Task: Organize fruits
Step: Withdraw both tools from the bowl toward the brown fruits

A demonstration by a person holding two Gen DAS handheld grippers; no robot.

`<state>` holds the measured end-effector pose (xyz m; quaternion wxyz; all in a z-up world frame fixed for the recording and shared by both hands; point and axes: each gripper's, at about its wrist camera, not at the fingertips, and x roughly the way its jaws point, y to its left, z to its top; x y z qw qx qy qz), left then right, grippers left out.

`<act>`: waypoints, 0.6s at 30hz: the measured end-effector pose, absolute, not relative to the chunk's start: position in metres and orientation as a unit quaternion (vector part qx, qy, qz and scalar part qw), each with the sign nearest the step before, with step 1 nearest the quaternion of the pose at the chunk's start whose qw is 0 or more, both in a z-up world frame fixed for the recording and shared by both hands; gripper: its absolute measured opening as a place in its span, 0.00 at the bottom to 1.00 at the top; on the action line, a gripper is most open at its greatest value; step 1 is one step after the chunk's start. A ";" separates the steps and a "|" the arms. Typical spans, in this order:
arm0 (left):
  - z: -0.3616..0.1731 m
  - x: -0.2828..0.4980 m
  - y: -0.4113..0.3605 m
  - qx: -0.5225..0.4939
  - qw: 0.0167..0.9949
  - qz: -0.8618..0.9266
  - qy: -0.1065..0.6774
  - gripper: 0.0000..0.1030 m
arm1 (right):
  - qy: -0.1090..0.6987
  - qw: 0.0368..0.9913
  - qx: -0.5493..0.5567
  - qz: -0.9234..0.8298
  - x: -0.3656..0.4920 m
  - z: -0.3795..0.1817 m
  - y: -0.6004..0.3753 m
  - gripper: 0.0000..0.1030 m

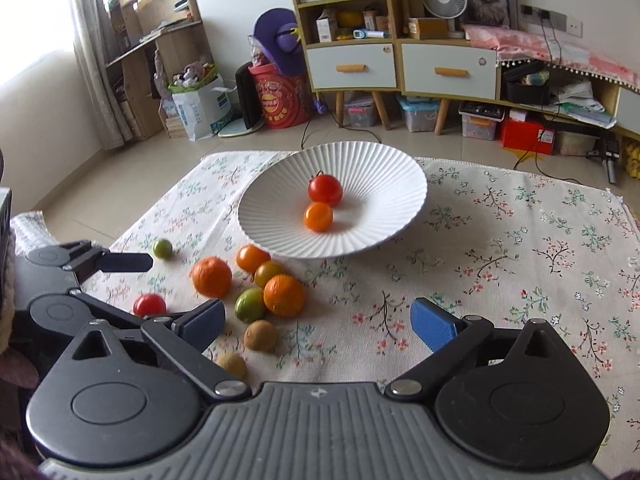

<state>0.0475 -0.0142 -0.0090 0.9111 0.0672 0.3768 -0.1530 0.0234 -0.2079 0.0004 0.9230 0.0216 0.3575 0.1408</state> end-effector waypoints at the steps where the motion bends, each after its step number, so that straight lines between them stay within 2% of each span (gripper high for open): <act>1: -0.009 0.044 -0.013 0.069 0.910 -0.156 0.378 0.97 | 0.357 0.923 0.019 0.142 0.020 0.000 -0.207 0.97; 18: -0.022 -0.005 -0.012 0.100 0.882 -0.204 0.413 0.97 | 0.394 0.906 -0.020 0.157 -0.016 -0.026 -0.193 0.98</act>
